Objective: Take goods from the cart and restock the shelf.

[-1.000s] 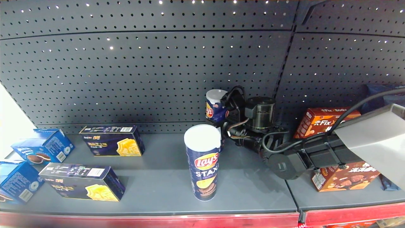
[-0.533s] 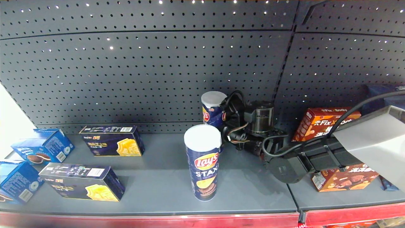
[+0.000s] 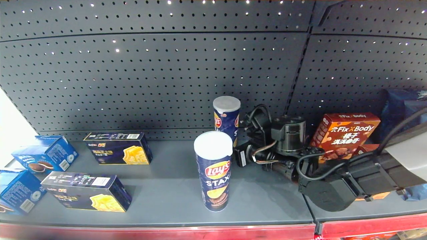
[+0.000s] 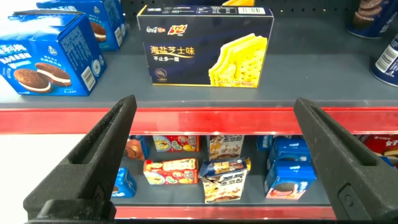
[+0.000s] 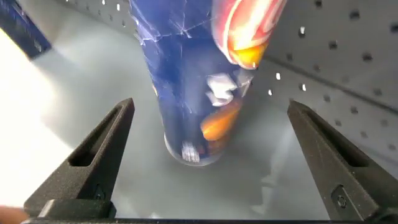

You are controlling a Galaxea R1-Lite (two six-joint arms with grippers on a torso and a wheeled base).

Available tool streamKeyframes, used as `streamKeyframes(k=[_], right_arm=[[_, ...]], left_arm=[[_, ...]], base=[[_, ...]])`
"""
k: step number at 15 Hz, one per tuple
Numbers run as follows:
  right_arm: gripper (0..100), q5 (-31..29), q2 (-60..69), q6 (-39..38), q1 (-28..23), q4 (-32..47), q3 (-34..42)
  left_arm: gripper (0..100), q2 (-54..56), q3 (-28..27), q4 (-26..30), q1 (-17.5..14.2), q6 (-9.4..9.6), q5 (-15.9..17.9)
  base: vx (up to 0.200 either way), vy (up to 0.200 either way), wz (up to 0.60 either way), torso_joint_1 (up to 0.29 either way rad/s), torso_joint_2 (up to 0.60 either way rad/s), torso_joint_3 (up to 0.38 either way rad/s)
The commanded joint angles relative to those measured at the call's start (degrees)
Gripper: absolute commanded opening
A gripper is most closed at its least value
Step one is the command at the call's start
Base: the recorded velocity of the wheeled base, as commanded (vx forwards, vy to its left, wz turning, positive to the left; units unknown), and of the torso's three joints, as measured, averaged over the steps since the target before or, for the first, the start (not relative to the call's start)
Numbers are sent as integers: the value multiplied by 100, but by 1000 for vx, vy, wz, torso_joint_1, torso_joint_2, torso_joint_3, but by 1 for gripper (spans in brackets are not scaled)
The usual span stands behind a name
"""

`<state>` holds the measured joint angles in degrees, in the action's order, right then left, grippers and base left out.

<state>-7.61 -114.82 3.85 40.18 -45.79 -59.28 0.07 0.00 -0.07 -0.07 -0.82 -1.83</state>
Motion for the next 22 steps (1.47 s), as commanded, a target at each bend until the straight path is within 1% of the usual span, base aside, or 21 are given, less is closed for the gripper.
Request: streamKeyframes(k=[1,3,5,11,12,14,18,22], right_arm=[[100,-48,250,1,-37,-18,268],[100,-224,320,1,-45,8,418],[100,-241,408,1,-54,26,567],[100,-610,505,-7,-441,132,760],[100,-900,373,-25,-564,202,699],[100,-1164,57,-86,-643,149,505],[100,-1190,-339,-201,-617,149,-75],[100,-1155,-462,-227,-529,132,-233]], left_arm=[[100,-7,0,-1,7,3,-2],[100,-7,0,-1,-1,-6,-2],[100,-7,0,-1,-1,-6,-2],[100,-7,0,-1,-1,3,-2],[100,-7,0,-1,-1,-6,-2],[100,-7,0,-1,-1,-6,-2],[100,-7,0,-1,-1,-6,-2],[100,-7,0,-1,-1,-6,-2]], base=[[0,0,0,0,0,0],[0,0,0,0,0,0],[0,0,0,0,0,0],[0,0,0,0,0,0],[0,0,0,0,0,0],[0,0,0,0,0,0],[0,0,0,0,0,0],[0,0,0,0,0,0]])
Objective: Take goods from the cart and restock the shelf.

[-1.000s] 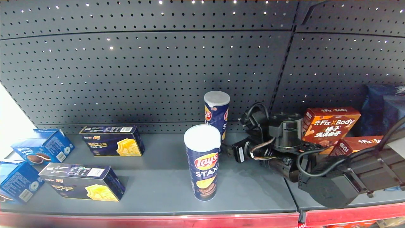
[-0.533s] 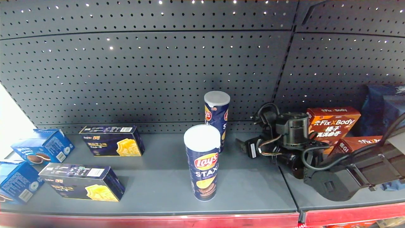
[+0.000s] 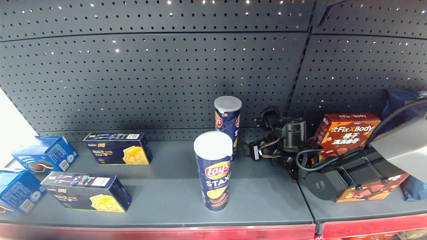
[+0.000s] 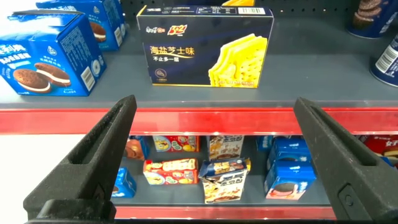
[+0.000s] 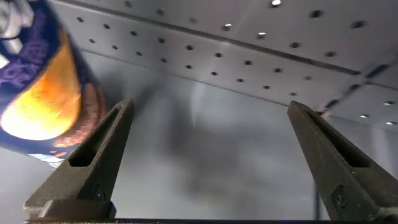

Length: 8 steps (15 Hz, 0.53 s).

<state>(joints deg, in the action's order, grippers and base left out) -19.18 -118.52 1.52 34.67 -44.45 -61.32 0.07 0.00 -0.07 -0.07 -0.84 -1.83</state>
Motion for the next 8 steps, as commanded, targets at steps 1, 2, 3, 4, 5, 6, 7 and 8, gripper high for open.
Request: streamKeyframes(k=[1,2,3,4,5,6,7,8], right_arm=[[100,19,-101,6,49,-47,-20],[100,28,-119,6,75,-73,-29],[100,37,-119,6,101,-82,-29],[100,46,-119,6,145,-82,-38],[100,46,-128,6,180,-99,-56],[100,54,-137,6,207,-117,-82],[100,54,-137,6,251,-117,-91],[100,54,-137,6,286,-117,-82]], left_arm=[[100,-7,0,-1,-1,5,-2],[100,-7,0,-1,-1,-4,-2],[100,-7,0,-1,-1,-4,-2],[100,-7,0,-1,-1,-4,-2],[100,-7,0,-1,-1,5,-2],[100,-7,0,-1,-1,-4,-2],[100,-7,0,-1,-1,-4,-2],[100,-7,0,-1,-1,5,-2]], base=[[0,0,0,0,0,0],[0,0,0,0,0,0],[0,0,0,0,0,0],[0,0,0,0,0,0],[0,0,0,0,0,0],[0,0,0,0,0,0],[0,0,0,0,0,0],[0,0,0,0,0,0]])
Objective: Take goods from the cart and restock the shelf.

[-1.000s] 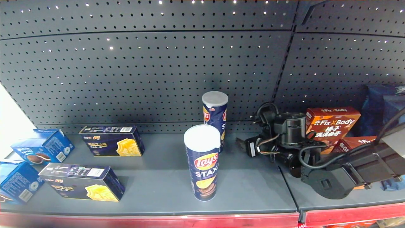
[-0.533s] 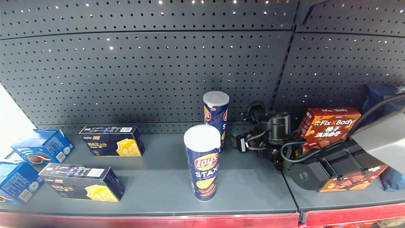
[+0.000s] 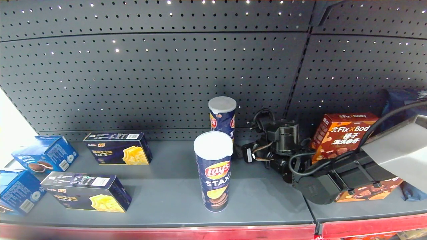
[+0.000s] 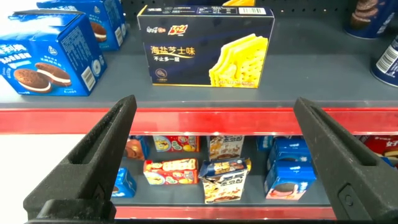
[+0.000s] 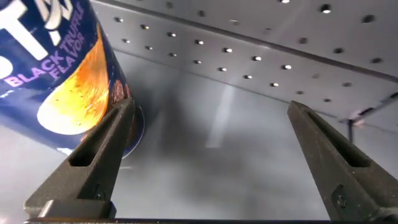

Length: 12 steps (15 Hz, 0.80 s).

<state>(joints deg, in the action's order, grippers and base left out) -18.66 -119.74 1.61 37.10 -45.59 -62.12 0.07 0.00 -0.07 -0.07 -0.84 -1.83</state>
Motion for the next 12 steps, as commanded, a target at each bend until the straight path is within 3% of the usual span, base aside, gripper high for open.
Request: streamKeyframes(k=[1,7,12], right_arm=[[100,-6,-6,6,78,-2,-2],[100,-76,135,50,61,-20,60],[100,-6,1233,586,-53,-81,376]], left_arm=[[100,-7,0,-1,-1,-4,-2],[100,-7,0,-1,-1,-4,-2],[100,-7,0,-1,-1,-4,-2]], base=[[0,0,0,0,0,0],[0,0,0,0,0,0],[0,0,0,0,0,0]])
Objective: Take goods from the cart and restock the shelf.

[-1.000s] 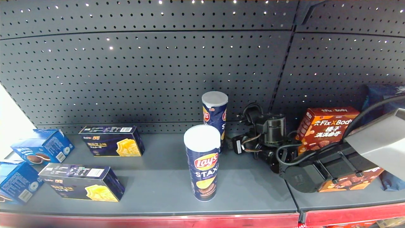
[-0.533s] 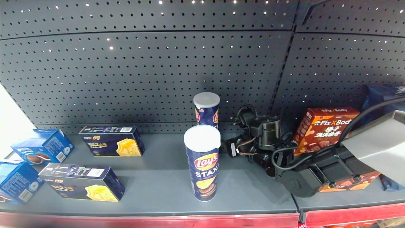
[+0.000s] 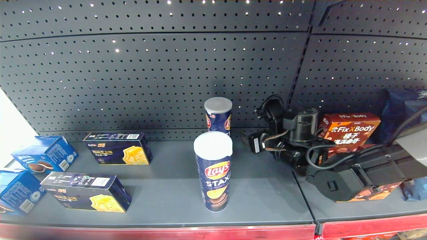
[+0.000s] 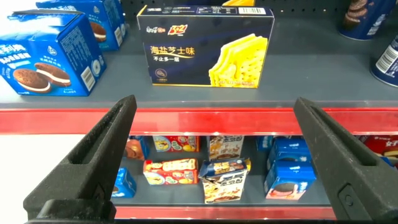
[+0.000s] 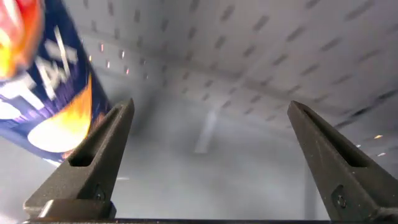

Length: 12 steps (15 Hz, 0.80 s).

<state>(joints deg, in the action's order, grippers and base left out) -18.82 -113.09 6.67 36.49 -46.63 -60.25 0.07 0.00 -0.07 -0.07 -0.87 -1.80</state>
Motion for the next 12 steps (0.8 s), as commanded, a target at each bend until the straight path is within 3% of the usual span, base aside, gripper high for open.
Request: streamKeyframes(k=[1,6,12], right_arm=[[100,10,569,80,8,22,189],[100,-87,2599,212,210,49,1911],[100,-34,4445,827,-177,409,2650]], left_arm=[[100,-7,0,-1,-1,-1,-4],[100,-7,0,-1,7,-1,-4],[100,-7,0,-1,-1,-1,-4]], base=[[0,0,0,0,0,0],[0,0,0,0,0,0],[0,0,0,0,0,0]])
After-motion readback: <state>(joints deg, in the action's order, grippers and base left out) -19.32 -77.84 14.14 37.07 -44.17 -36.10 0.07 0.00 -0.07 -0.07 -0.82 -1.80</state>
